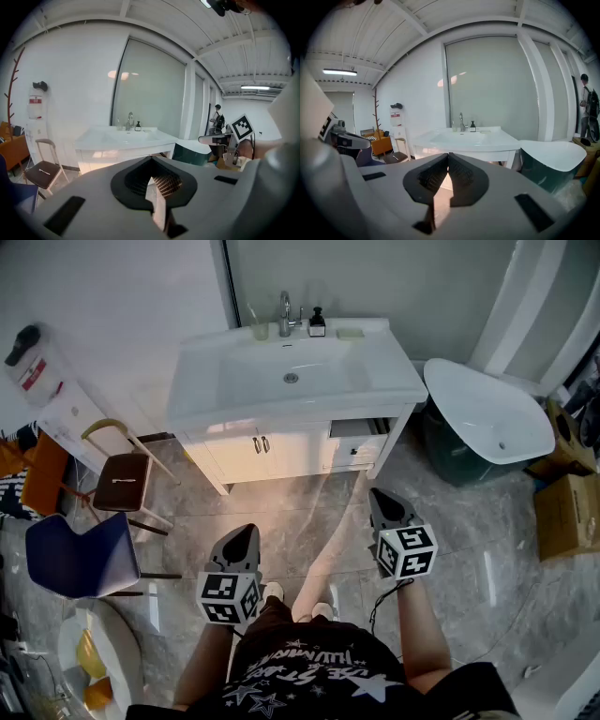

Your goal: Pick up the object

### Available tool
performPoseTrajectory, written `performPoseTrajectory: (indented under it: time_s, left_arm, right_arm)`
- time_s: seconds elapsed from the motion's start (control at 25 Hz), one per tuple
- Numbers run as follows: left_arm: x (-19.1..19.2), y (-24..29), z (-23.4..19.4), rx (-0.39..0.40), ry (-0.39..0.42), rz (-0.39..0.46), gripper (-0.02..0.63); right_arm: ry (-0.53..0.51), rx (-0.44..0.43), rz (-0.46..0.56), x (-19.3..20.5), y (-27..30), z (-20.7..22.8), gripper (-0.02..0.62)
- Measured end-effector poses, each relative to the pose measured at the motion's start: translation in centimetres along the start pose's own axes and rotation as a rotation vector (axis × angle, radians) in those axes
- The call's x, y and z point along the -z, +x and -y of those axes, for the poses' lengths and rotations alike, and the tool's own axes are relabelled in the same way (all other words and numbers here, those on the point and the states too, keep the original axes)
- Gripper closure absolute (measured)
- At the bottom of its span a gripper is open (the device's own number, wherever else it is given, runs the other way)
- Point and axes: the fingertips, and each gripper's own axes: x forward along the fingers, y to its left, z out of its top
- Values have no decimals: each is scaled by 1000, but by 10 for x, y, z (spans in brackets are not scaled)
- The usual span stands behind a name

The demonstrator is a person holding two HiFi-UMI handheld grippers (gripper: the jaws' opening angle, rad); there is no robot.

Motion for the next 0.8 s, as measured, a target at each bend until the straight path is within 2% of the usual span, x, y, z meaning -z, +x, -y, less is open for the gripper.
performPoseTrajectory:
  time_s: [0.44, 0.6, 0.8]
  left_arm:
    - [4, 4, 17, -3, -8, -14, 591]
    - [14, 4, 30, -6, -9, -38, 591]
    - [13, 5, 43, -19, -12, -26, 591]
  right_arm:
    - [-3, -1, -12, 9, -8, 10, 581]
    - [28, -15, -9, 17, -14, 18, 581]
    - [83, -19, 19, 20, -21, 33, 581]
